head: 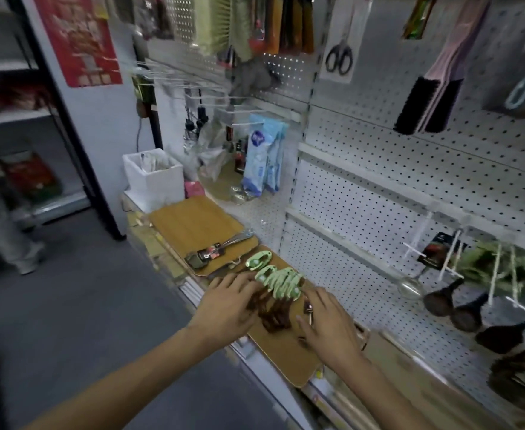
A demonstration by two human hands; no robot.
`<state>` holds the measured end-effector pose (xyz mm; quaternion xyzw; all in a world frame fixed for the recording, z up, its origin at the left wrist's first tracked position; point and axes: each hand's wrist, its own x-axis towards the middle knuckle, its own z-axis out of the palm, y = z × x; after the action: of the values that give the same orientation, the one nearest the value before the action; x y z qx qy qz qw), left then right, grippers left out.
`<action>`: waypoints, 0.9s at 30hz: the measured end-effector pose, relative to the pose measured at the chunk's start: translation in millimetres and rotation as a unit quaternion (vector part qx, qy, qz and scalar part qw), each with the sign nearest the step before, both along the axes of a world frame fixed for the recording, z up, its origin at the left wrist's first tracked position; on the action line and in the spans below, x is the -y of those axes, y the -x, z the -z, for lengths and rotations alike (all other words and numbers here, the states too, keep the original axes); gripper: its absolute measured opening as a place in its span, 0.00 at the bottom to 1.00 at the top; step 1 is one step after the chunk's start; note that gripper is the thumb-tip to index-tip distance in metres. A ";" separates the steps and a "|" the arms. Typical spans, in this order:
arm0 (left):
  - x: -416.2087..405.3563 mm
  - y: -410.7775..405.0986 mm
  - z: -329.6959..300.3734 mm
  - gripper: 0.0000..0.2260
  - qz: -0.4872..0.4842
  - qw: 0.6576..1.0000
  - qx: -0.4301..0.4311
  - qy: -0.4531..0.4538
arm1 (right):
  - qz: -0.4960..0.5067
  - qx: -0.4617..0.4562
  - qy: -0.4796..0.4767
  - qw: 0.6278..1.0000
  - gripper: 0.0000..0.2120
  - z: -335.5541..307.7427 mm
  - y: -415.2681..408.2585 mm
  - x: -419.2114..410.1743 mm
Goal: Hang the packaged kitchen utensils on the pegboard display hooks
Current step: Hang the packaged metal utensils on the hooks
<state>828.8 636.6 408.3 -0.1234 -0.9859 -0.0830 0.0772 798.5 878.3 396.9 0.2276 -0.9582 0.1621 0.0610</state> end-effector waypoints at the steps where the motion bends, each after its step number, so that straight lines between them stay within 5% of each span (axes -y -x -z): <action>1: 14.7 -1.7 2.3 0.24 -0.006 1.000 0.004 -0.005 | -0.004 0.001 0.001 1.000 0.24 1.7 1.4 14.3; 12: 117.2 22.1 34.8 0.21 -0.068 0.996 0.043 -0.043 | -0.060 0.039 -0.005 0.997 0.20 20.8 52.4 127.7; 27: 237.1 156.5 93.0 0.19 -0.127 0.982 0.138 -0.017 | -0.097 0.165 -0.019 0.981 0.23 101.0 229.5 254.4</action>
<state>672.3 399.5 315.3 0.0165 -0.9932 -0.1054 -0.0471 569.0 623.8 295.9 0.2910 -0.9313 0.1846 -0.1184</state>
